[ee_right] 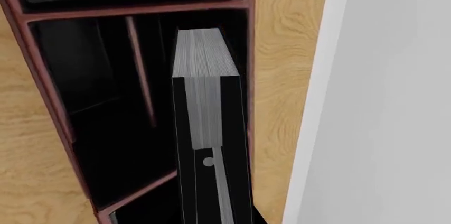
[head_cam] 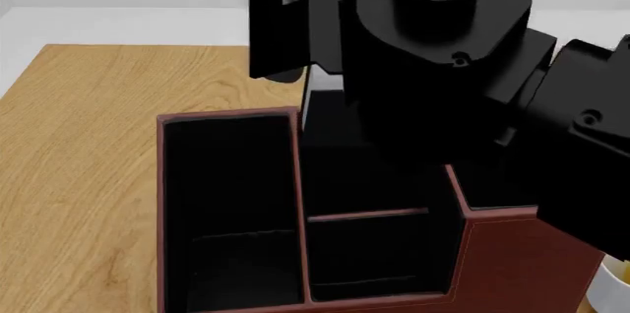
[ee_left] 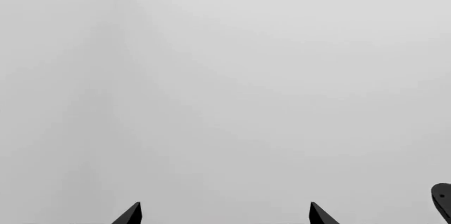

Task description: Pick up the book and place it in the front compartment of the caddy.

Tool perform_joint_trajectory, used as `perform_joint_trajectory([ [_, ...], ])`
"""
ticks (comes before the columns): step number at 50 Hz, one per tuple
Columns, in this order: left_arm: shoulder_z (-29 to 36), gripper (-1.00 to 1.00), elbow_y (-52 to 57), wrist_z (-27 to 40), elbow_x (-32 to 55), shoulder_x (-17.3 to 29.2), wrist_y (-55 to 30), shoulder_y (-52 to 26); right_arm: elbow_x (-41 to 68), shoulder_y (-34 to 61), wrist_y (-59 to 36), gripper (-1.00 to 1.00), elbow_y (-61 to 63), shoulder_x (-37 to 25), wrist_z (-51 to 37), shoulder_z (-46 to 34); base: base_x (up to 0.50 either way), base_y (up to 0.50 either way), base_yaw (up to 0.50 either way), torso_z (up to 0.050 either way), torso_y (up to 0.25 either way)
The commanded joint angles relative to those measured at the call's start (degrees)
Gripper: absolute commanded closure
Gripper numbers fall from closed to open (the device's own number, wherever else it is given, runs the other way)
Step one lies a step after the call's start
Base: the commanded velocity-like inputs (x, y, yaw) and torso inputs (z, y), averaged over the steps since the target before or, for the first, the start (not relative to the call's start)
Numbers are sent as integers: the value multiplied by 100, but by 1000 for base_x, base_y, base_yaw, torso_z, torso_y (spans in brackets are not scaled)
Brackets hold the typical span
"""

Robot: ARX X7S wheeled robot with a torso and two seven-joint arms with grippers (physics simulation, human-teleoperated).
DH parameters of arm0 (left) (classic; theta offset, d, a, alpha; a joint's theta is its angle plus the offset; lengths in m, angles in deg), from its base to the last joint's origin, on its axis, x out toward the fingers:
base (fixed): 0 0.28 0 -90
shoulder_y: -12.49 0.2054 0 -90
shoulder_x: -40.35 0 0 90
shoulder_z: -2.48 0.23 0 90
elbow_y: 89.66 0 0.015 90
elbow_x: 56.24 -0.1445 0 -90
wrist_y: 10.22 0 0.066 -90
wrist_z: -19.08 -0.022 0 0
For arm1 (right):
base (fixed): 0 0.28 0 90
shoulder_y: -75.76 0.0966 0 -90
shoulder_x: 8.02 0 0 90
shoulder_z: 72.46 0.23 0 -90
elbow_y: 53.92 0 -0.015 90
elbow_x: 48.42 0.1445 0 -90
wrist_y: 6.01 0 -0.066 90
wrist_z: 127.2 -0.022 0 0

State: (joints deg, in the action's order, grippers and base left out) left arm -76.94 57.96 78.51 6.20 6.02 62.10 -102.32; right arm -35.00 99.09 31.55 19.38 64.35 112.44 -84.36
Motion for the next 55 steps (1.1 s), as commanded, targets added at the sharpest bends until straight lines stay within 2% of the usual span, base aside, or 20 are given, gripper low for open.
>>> perform_joint_trajectory([
  [1,61,-100,-62,-22,-52,-13,18,-21,-363,-225,408,100,-383,79,-230,-29,0,0,0,0,0],
  [55,11,-100,104,234,13,363,350,184,-649,-1224,1328,100,-1718,467,-834,-118,0,0,0,0,1],
])
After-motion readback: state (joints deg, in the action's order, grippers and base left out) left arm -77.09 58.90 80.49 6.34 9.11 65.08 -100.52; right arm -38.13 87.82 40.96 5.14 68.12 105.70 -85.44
